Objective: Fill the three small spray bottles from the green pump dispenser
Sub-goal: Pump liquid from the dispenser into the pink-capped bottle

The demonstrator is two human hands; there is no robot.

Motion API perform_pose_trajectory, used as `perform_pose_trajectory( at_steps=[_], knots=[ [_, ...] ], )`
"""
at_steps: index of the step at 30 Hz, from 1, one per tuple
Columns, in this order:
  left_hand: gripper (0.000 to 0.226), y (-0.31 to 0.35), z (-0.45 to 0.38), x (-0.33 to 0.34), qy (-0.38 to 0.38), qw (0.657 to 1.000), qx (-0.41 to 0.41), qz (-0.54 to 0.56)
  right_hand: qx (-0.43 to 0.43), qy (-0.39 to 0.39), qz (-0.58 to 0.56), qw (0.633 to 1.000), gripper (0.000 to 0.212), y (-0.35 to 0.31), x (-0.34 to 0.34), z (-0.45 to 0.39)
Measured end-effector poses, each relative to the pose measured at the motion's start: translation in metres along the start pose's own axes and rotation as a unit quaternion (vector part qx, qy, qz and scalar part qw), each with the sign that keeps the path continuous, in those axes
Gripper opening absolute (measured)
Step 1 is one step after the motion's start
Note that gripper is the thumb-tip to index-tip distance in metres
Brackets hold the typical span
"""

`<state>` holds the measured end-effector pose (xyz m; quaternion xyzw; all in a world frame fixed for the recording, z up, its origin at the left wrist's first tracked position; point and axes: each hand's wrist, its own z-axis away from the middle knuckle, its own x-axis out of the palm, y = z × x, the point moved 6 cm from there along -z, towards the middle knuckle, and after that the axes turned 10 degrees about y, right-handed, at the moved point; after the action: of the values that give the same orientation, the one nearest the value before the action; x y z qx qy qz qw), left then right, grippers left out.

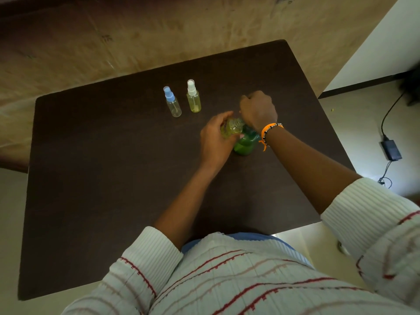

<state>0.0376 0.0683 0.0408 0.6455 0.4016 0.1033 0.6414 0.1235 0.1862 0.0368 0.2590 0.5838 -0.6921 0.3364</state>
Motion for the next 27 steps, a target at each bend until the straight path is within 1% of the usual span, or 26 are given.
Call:
perform_pose_trajectory(
  at_steps=[2, 4, 7, 9, 11, 14, 16, 18, 20, 23, 25, 27],
  knots=[
    [0.056, -0.0016, 0.0006, 0.0006, -0.001, 1.000, -0.002, -0.006, -0.010, 0.011, 0.011, 1.000, 0.038, -0.0019, -0.0007, 0.0007],
    [0.056, -0.0023, 0.0010, 0.0002, -0.005, 1.000, -0.004, -0.006, -0.009, 0.001, 0.012, 1.000, 0.037, -0.0016, 0.0003, 0.0001],
    [0.054, 0.0006, 0.0006, -0.0024, -0.008, 1.000, 0.000, -0.008, 0.027, -0.055, -0.019, 0.998, 0.049, 0.0024, 0.0040, -0.0011],
    [0.053, 0.0006, 0.0007, -0.0035, -0.010, 1.000, 0.000, -0.006, 0.041, -0.075, -0.036, 0.996, 0.055, 0.0036, 0.0038, -0.0004],
    [0.053, 0.0000, 0.0003, -0.0048, -0.007, 1.000, -0.002, -0.005, 0.038, -0.064, -0.037, 0.997, 0.054, 0.0030, 0.0028, -0.0004],
    [0.053, -0.0011, -0.0008, -0.0026, -0.004, 1.000, -0.005, -0.012, 0.023, -0.013, -0.017, 1.000, 0.044, 0.0029, -0.0023, -0.0003],
    [0.053, -0.0016, -0.0006, -0.0005, -0.008, 1.000, -0.009, -0.017, 0.013, 0.004, -0.007, 1.000, 0.041, 0.0014, -0.0049, 0.0013],
    [0.052, -0.0016, -0.0005, 0.0002, -0.010, 1.000, -0.009, -0.016, 0.007, -0.002, -0.007, 1.000, 0.042, -0.0003, -0.0050, 0.0011],
    [0.053, -0.0018, -0.0004, -0.0006, -0.011, 1.000, -0.011, -0.010, 0.012, -0.025, -0.008, 1.000, 0.046, -0.0005, -0.0037, 0.0013],
    [0.054, -0.0009, -0.0008, -0.0024, -0.011, 1.000, -0.013, 0.002, 0.044, -0.068, -0.030, 0.996, 0.052, 0.0007, 0.0001, 0.0008],
    [0.056, -0.0008, 0.0000, -0.0025, -0.010, 1.000, -0.015, 0.008, 0.051, -0.066, -0.039, 0.996, 0.052, 0.0017, 0.0012, 0.0006],
    [0.057, -0.0009, 0.0000, -0.0018, -0.007, 1.000, -0.014, 0.006, 0.047, -0.034, -0.045, 0.997, 0.048, 0.0032, -0.0003, -0.0002]
  ],
)
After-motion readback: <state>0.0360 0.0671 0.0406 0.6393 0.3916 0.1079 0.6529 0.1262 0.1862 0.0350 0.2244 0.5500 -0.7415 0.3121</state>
